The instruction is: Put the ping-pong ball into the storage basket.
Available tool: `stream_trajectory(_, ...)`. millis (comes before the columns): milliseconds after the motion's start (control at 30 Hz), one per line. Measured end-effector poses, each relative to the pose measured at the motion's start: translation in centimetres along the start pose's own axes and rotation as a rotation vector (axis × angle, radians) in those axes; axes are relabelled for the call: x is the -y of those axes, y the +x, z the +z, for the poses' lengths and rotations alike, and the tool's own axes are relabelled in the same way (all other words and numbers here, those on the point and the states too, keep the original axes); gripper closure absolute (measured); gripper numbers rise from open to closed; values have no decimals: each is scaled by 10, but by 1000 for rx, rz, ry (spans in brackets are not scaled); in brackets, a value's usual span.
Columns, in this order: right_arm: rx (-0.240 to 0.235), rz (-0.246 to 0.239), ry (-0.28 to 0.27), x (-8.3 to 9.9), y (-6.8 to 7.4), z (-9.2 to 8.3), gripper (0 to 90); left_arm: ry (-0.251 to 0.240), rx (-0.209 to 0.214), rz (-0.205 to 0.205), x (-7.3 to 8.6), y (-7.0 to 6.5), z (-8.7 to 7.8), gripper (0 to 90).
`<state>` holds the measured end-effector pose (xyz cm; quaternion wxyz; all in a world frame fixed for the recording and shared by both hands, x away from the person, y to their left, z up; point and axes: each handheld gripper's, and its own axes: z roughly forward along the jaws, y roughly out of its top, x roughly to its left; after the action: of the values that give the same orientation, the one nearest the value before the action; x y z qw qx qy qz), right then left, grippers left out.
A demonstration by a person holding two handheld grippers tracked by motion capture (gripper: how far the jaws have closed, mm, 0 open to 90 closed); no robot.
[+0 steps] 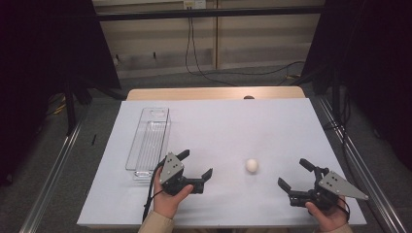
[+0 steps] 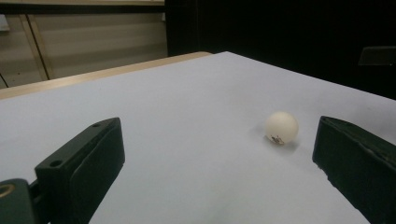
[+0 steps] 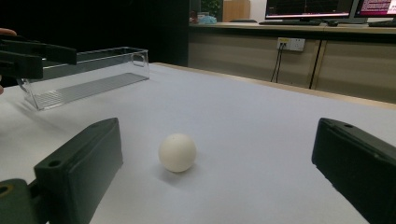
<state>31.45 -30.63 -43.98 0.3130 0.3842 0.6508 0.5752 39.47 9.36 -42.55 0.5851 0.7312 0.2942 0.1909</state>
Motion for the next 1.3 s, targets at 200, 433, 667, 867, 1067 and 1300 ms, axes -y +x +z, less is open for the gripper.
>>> stream_trajectory(200, 3, 3, -3, 0, 0, 0, 14, 5, 1, 0, 0, -2, 3, 25)
stream_trajectory(433, -4, -3, 2, 0, 0, 0, 14, 8, 2, 1, 0, -3, 4, 25)
stream_trajectory(667, -1, -2, 0, 0, 1, 0, 14, 10, 10, 5, -1, -5, 8, 25)
stream_trajectory(867, 0, -2, -2, 0, 0, -1, 14, 30, 20, 22, -2, -8, 13, 25)
stream_trajectory(1067, -3, -1, -2, -1, 0, -1, 14, 30, 29, 24, -3, -10, 17, 25)
stream_trajectory(1300, 6, 4, -8, -1, 0, 0, 14, 47, 38, 25, -3, -12, 22, 24)
